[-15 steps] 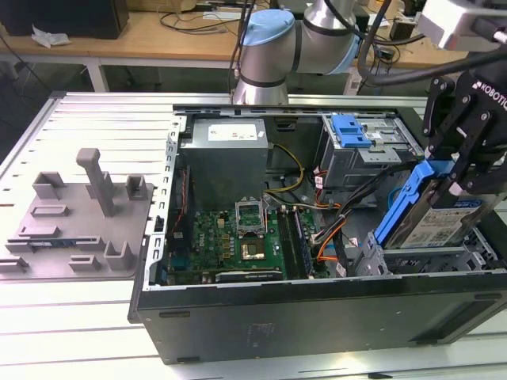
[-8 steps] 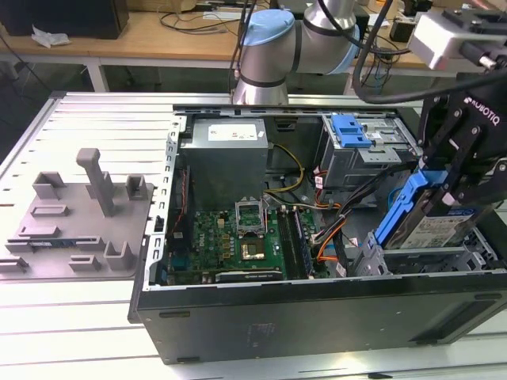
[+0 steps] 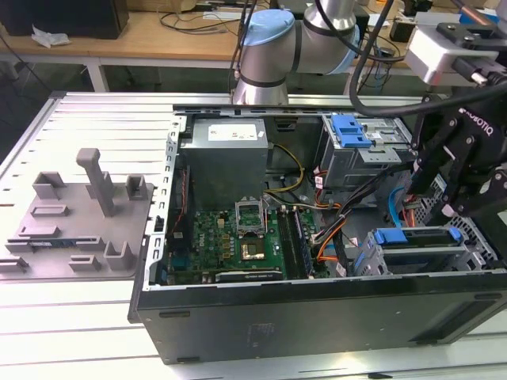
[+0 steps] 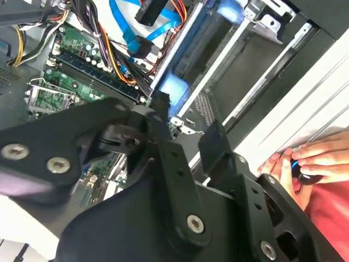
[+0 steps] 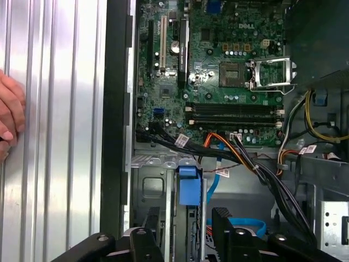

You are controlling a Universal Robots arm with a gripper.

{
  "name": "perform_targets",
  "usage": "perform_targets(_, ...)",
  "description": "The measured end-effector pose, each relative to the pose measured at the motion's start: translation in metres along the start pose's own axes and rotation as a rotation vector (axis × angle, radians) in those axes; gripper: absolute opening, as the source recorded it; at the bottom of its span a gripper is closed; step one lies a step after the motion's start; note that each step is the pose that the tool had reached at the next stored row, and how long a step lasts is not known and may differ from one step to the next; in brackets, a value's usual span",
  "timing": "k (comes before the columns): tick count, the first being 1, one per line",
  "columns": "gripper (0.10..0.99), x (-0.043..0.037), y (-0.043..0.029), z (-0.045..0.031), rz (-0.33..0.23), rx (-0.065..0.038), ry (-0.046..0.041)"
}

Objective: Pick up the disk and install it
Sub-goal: 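Insert the disk into the insertion slot, then insert the first disk wire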

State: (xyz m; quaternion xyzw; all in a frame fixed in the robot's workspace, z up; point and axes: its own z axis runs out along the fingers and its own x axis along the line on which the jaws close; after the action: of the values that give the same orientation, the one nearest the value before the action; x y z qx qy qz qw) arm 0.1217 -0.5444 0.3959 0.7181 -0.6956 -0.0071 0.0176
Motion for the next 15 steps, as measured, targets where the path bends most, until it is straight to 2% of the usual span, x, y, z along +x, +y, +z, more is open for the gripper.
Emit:
perform_targets(1, 0.502, 0.0000, 0.0000, -0.0001, 0.000, 0.000, 0.0002)
perform_targets(15, 0.502, 0.0000, 0.0000, 0.0000, 0.000, 0.000, 0.0006)
